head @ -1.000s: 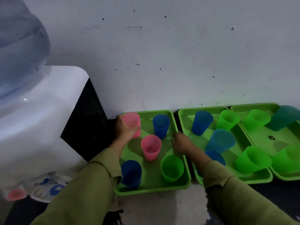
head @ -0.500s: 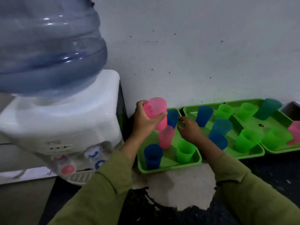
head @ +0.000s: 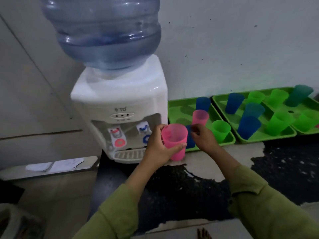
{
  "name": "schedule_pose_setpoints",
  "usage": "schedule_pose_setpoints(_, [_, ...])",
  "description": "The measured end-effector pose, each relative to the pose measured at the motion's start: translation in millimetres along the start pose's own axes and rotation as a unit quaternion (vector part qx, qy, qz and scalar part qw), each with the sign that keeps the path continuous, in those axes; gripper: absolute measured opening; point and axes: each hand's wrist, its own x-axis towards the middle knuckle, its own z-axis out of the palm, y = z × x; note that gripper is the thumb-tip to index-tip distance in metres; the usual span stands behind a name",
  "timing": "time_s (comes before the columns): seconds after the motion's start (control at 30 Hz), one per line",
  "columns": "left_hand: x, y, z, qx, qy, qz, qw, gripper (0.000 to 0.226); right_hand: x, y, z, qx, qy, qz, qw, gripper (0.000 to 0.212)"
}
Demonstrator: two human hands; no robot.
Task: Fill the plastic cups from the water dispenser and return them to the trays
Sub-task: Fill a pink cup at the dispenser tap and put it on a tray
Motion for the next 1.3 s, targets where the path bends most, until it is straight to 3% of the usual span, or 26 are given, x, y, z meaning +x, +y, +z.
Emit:
schedule_pose_setpoints(0.2, [-44,-46,-38,0.004,0.004,-0.06,0.998,0.065,-26,-25,42,0.038,-0.032,-0.018,0.999,0.033])
schedule_pose_setpoints(0.47, [-33,-85,-59,0.068,0.036,-0.167,0.983,0.074,-35,-28,71,0.041,-0.07,-0.01,0.997,0.032])
schedule_pose_setpoints(1.1, [21,-72,-45,0.075,0.043,-0.132,0.987,0.069,-36,0,94,0.042,-0.146,-0.002,0.988,0.041])
schedule_pose_setpoints(1.3, [17,-73,-45,0.062,0.051,-0.138,0.987,0.069,-40,-5,111,0.054,-0.17,-0.015,0.984,0.053])
